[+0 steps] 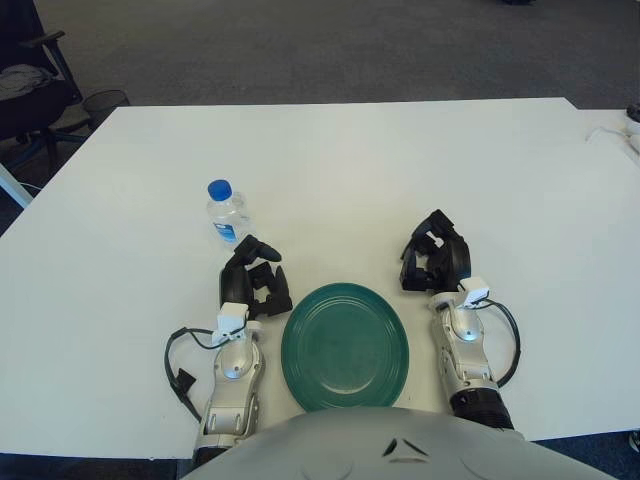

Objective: Put the bottle into the plate.

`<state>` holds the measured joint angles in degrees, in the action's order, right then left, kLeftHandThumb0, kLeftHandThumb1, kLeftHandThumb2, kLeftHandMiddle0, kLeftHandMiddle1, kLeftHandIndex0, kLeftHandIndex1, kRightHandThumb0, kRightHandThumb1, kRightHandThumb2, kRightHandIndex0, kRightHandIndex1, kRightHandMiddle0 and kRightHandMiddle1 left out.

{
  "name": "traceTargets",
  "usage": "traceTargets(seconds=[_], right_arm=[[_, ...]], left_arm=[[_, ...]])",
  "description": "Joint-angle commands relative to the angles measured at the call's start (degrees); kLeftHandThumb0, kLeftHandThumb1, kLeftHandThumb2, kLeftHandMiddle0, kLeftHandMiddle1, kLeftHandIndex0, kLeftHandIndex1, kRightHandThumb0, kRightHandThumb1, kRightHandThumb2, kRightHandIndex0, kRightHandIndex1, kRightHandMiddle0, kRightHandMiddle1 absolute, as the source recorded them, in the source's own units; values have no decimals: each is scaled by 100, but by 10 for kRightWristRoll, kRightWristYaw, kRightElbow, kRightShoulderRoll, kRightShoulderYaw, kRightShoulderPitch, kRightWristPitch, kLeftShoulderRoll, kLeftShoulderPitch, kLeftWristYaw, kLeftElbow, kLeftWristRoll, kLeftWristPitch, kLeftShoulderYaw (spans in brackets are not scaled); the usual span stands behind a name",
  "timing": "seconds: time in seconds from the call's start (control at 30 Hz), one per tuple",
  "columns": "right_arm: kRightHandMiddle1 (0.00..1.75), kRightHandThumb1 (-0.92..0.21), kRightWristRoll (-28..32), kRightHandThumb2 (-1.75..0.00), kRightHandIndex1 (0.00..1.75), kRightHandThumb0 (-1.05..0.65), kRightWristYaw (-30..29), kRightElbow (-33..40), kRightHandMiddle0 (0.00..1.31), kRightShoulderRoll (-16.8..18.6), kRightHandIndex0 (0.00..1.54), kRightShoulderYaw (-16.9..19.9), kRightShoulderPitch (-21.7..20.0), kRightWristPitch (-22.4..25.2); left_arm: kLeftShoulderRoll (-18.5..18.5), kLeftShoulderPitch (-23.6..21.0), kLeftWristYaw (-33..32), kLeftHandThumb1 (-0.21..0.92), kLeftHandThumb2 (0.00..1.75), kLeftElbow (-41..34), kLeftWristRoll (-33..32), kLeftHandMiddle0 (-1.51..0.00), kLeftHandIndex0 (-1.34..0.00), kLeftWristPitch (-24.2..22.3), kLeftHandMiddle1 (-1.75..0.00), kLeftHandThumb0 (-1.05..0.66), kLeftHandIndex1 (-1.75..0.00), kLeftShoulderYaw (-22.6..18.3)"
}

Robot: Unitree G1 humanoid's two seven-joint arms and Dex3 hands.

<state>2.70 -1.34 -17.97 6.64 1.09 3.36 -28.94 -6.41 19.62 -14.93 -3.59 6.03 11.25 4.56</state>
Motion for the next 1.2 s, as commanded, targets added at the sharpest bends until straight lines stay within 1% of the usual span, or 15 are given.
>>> traceTargets(seconds=[0.0, 0.1, 0.23, 0.33, 0.5, 0.63, 0.8, 0.97, 1.0, 1.03, 1.1, 1.17], right_arm=[[175, 1, 11, -166, 165, 0, 0, -40, 63, 12, 89, 5, 24, -10], [175, 1, 10, -167, 165, 0, -1, -37, 63, 13, 89, 5, 27, -10], [175, 2, 4, -167, 165, 0, -4, -34, 63, 11, 90, 3, 31, -6], [175, 2, 5, -167, 165, 0, -3, -33, 64, 11, 90, 2, 32, -5], [175, 2, 9, -168, 165, 0, 3, -36, 63, 10, 90, 3, 33, -7], [175, 2, 12, -167, 166, 0, 7, -37, 63, 10, 89, 3, 34, -10], [175, 1, 13, -167, 167, 0, 10, -39, 62, 9, 88, 4, 33, -9], [175, 0, 18, -166, 167, 0, 17, -35, 62, 8, 88, 5, 36, -4], [175, 0, 19, -166, 167, 0, 18, -35, 62, 8, 88, 5, 36, -3], [175, 0, 20, -166, 167, 0, 19, -35, 61, 9, 87, 5, 35, -3], [175, -1, 20, -165, 167, 0, 21, -35, 61, 9, 87, 6, 35, -2], [175, -1, 20, -165, 168, 0, 23, -37, 61, 9, 87, 7, 34, -2]], left_arm=[[-5, 13, -3, 10, 158, -4, 11, -135, -79, -3, -175, -56, -175, 3], [-5, 19, -7, 10, 158, -9, 18, -135, -79, -1, -175, -56, -175, 3], [-8, 31, -37, 10, 158, -3, 51, -135, -79, 27, -175, -56, -175, 1], [-10, 31, -52, 11, 157, 4, 64, -136, -78, 42, -175, -56, -175, 0], [-32, 30, -125, 13, 154, 38, 94, -134, -76, 106, -175, -55, -175, -14], [-45, 22, -205, 18, 148, 97, 111, -130, -72, 176, -175, -52, -175, -33], [-48, 1, -280, 24, 141, 138, 123, -124, -67, 220, -175, -50, -175, -45], [-49, -21, -335, 35, 127, 170, 117, -104, -58, 252, -175, -46, -175, -51], [-52, -25, -347, 36, 126, 174, 117, -102, -57, 251, -175, -45, -175, -54], [-53, -28, -356, 40, 120, 177, 118, -95, -53, 251, -175, -44, -175, -55], [-55, -32, -372, 44, 115, 181, 122, -88, -50, 247, -175, -43, -175, -57], [-63, -38, -404, 48, 111, 179, 138, -76, -48, 212, -175, -43, -175, -62]])
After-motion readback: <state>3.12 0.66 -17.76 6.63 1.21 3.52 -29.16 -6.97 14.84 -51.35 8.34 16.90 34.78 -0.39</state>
